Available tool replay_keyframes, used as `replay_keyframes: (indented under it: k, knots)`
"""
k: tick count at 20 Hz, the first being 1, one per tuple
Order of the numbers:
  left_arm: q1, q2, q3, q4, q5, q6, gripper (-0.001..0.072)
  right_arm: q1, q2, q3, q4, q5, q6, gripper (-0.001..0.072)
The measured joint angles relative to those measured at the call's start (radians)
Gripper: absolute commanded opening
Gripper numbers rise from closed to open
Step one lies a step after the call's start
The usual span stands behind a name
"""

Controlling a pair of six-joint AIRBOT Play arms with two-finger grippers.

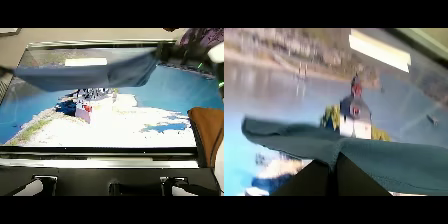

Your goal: Fold the clothes and pants, and hang the long-sleeved shirts on hangers.

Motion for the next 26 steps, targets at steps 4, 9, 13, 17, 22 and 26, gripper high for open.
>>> replay_keyframes:
  k: [4, 9, 13, 17, 22, 26]
  knots:
    - [-0.015, 0.07, 0.336, 0.214, -0.037, -0.114, 0.0015, 0.024, 0.105, 0.246, -0.142, 0.042, 0.086, 0.0028]
    - [-0.02, 0.254, 0.467, 0.481, -0.087, -0.211, 0.0016, 0.031, 0.338, 0.32, -0.271, 0.116, 0.171, 0.0028]
    - [-0.021, 0.351, 0.47, 0.567, -0.148, -0.238, 0.0016, 0.031, 0.45, 0.332, -0.316, 0.144, 0.268, 0.0028]
    - [-0.021, 0.359, 0.431, 0.573, -0.177, -0.229, 0.0016, 0.031, 0.447, 0.276, -0.301, 0.174, 0.335, 0.0029]
    - [-0.044, 0.237, 0.187, 0.466, -0.164, -0.136, 0.0017, 0.031, 0.284, 0.071, -0.287, 0.191, 0.369, 0.0029]
    - [-0.103, 0.041, -0.073, 0.439, -0.01, -0.097, 0.0017, 0.032, 0.053, -0.079, -0.288, 0.087, 0.381, 0.0029]
